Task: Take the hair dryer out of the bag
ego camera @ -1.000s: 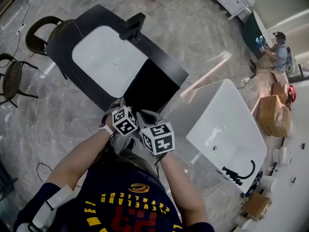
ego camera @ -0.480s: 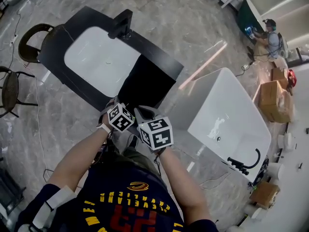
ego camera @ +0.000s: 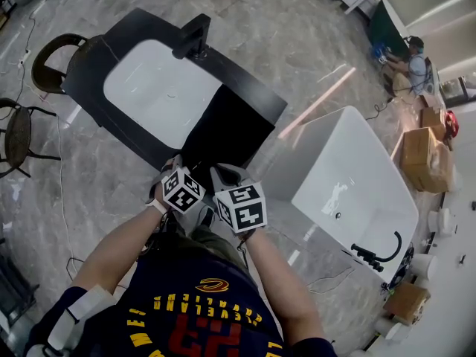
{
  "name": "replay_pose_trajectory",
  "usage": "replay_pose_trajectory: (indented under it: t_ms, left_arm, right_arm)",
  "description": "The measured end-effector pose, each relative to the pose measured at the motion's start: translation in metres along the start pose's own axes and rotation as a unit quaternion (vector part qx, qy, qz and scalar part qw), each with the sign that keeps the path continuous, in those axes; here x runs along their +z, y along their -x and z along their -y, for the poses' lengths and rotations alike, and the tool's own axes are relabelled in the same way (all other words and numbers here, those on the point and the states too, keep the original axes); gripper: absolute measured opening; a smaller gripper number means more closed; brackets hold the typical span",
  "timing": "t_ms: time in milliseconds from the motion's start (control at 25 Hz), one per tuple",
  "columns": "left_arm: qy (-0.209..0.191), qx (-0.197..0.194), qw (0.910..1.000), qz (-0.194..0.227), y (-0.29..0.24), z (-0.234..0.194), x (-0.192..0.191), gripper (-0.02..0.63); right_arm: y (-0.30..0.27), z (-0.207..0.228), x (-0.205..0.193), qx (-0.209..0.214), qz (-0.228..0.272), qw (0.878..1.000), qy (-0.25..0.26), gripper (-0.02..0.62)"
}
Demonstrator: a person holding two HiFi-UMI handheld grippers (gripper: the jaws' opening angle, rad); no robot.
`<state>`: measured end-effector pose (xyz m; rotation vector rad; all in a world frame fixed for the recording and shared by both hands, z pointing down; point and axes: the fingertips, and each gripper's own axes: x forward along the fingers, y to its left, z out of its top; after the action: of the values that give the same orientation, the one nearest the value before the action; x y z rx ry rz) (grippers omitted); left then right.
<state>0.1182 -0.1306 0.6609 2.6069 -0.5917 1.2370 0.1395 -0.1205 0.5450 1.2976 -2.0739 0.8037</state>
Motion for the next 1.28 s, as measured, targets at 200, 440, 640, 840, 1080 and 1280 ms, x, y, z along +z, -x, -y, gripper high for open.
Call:
replay_pose_trajectory:
  t_ms: [200,440,640,840,1080,1280]
  left_arm:
    - [-0.012,0.000,0.9997,-0.019,0.010,0.007,-0.022,0.242]
    - [-0.016,0.010,0.9996,-0.019,0.019,0.014,-0.035,0.244]
    - [0.034,0.012,0.9994,0.000,0.017,0.010,-0.018,0.262]
    - [0.028,0.012,0.9980,-0.056,0.005,0.009,-0.025,0.262]
    - [0.025,0.002,0.9977,-0.062,0.007,0.007,-0.026,0.247]
    - [0.023,-0.011,0.9981,-0.055,0.022,0.019,-0.032,0.241]
  right_arm:
    - [0.000,-0.002,-0.004,-0.004,-0.001,1.000,0.000,0.021]
    - [-0.002,-0.012,-0.008,-0.003,-0.004,1.000,0.003,0.021]
    - [-0.002,-0.017,-0.008,-0.002,-0.004,1.000,0.005,0.021]
    - [-0.003,-0.019,-0.010,-0.003,-0.003,1.000,0.004,0.021]
    - [-0.002,-0.022,-0.012,-0.004,-0.001,1.000,-0.001,0.021]
    - [0.002,-0.019,-0.015,-0.012,-0.001,1.000,0.000,0.021]
